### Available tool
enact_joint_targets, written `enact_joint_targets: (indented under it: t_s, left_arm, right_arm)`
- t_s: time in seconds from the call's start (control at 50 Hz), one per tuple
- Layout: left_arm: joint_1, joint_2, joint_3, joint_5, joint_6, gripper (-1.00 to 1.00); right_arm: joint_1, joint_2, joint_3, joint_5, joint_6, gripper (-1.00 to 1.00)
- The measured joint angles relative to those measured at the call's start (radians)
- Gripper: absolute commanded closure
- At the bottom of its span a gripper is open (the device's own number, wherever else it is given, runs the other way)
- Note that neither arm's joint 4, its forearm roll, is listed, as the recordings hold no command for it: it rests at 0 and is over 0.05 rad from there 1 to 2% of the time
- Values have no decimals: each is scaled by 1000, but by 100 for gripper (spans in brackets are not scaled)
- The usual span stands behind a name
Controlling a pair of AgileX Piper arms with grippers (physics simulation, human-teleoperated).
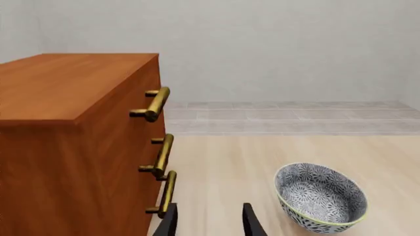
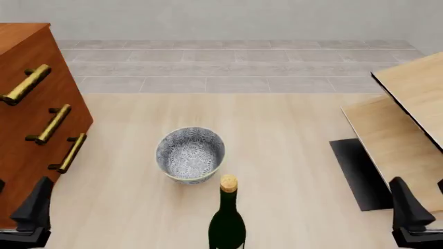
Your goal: Put the wine bottle on the wine rack.
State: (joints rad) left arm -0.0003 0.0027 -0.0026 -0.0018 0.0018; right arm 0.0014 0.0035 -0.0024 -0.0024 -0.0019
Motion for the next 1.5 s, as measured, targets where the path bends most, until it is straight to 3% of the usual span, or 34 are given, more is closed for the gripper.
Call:
enact_joint_targets:
  t_s: [0.34, 0.7, 1.5]
  left_arm:
    - [-2, 22, -15, -14, 19, -100]
    - [-3, 45, -6, -41, 42, -100]
    - [12, 51, 2, -48, 52, -100]
  right_arm:
    - [6, 58, -7, -44, -18, -100]
    - [57, 273, -73, -156, -33, -100]
    - [465, 447, -189, -157, -63, -100]
